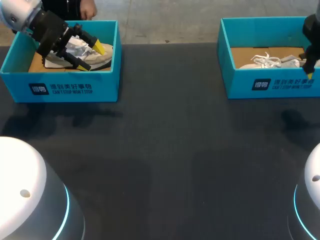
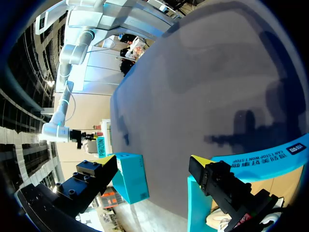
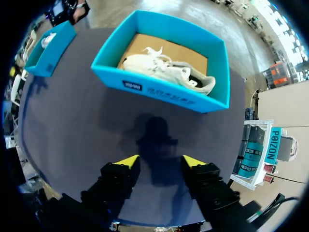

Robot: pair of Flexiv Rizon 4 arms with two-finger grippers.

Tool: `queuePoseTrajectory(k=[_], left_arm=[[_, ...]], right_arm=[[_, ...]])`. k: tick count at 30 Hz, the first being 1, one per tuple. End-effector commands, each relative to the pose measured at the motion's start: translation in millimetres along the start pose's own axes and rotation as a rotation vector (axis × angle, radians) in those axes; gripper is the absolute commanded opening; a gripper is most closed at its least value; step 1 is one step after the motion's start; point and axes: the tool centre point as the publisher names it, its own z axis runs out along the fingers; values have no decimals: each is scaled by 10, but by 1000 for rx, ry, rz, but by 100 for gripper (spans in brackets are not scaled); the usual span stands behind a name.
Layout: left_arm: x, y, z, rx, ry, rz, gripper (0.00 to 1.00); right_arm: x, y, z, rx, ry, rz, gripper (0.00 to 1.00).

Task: Take the shoe out of the shoebox, open the shoe tongue, remove and reinsert the insole, then place the shoe into the shoebox

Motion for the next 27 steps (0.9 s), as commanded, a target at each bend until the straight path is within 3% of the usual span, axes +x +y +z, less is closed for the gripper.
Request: queuePoseTrajectory(k=[1,4,7,25,27], left_arm=[[-4,-10,1,-2,3,1,100],[-4,-10,1,-2,3,1,100],[-4,-10,1,-2,3,1,100],[-4,-10,1,-2,3,1,100],[76,54,-99,-9,34,8,100]], right_arm=[[50,-416,-14,-156,-4,-35,80],[30,-596,3,-174,-8,-52,100],[0,-731,-3,-189,-7,-54,100],[0,-731,-3,-189,-7,-54,100],[0,-731,-3,-189,-7,-54,100]])
